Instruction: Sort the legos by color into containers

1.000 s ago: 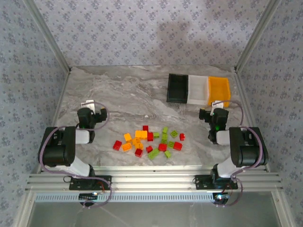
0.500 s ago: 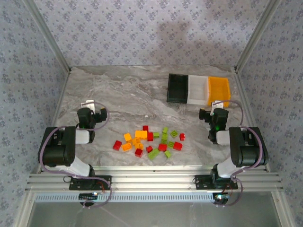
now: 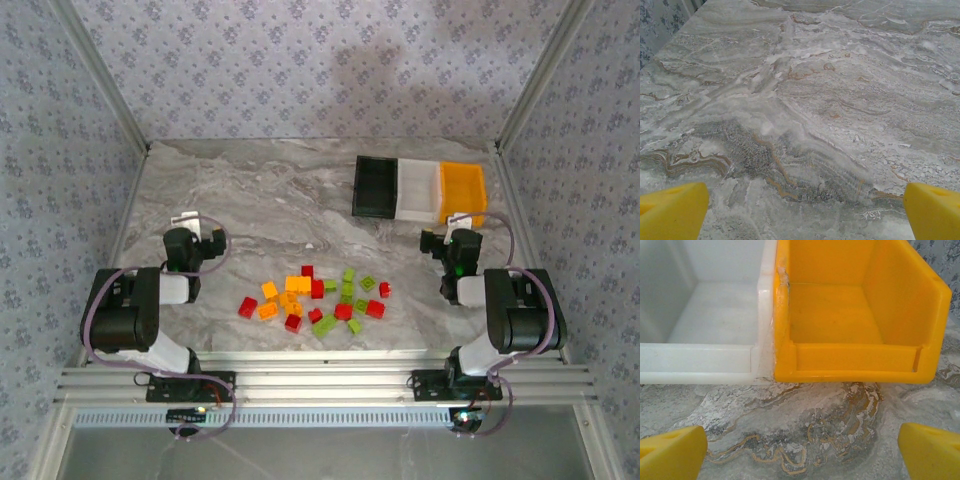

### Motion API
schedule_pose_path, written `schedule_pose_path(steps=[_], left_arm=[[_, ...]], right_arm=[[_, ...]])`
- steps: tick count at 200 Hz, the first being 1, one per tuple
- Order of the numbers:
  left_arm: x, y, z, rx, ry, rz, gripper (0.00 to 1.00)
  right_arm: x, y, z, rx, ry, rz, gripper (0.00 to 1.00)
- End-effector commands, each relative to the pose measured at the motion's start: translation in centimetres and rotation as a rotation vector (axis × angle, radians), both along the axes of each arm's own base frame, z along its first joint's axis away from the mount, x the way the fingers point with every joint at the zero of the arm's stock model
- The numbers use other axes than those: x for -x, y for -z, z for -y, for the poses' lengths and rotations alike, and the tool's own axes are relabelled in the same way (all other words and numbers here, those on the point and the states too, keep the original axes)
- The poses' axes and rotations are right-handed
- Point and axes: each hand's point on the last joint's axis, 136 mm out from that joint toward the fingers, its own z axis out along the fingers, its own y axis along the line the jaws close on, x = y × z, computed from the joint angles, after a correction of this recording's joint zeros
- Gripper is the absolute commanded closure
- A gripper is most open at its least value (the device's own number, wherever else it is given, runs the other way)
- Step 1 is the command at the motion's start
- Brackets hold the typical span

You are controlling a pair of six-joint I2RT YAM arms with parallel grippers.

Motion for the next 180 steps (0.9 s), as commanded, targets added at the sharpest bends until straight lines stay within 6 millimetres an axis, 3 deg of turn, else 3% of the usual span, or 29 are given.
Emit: schedule_pose_path(steps=[1, 22, 72, 89, 104, 113, 128, 146, 154, 165, 180], left_arm=[[-0.9, -1.8, 0.0, -0.003, 0.010, 0.054, 0.00], [-0.6, -3.8, -0.3, -0.008, -0.019, 0.002, 0.00], [1.0, -9.3, -3.1, 0.108, -0.245, 0.083, 0.00], [1.0, -12.3, -2.1, 0.182, -0.201, 0.190, 0.00], [1.0, -15.3, -0.7, 0.255, -0.118, 0.295, 0.00], [1.1, -16.8, 0.4, 0.295, -0.056, 0.342, 0.00], [1.5, -18.6, 1.6, 0.410, 0.003, 0.428, 0.00], [1.6, -18.4, 1.1, 0.588, -0.069, 0.438, 0.00], [1.5, -17.3, -0.1, 0.676, -0.186, 0.382, 0.00], [2.2, -14.3, -1.7, 0.778, -0.391, 0.219, 0.00], [1.3, -13.9, -0.6, 0.772, -0.328, 0.094, 0.00]], right_arm=[[-0.7, -1.6, 0.3, -0.007, 0.015, 0.052, 0.00], [-0.5, -3.6, 1.7, -0.002, 0.098, 0.021, 0.00], [0.8, -8.0, 2.3, -0.012, 0.246, -0.005, 0.00], [1.8, -10.0, 3.2, 0.016, 0.393, 0.042, 0.00], [2.7, -10.4, 4.2, -0.161, 0.539, 0.061, 0.00], [4.0, -9.4, 4.8, -0.336, 0.662, 0.011, 0.00], [1.8, -8.8, 4.0, -0.479, 0.529, -0.008, 0.00], [0.5, -8.7, 2.6, -0.497, 0.420, 0.020, 0.00], [-0.1, -8.6, 1.6, -0.484, 0.349, -0.012, 0.00], [-0.7, -8.3, 0.6, -0.454, 0.301, -0.102, 0.00], [-1.5, -7.6, -0.1, -0.396, 0.273, -0.216, 0.00]])
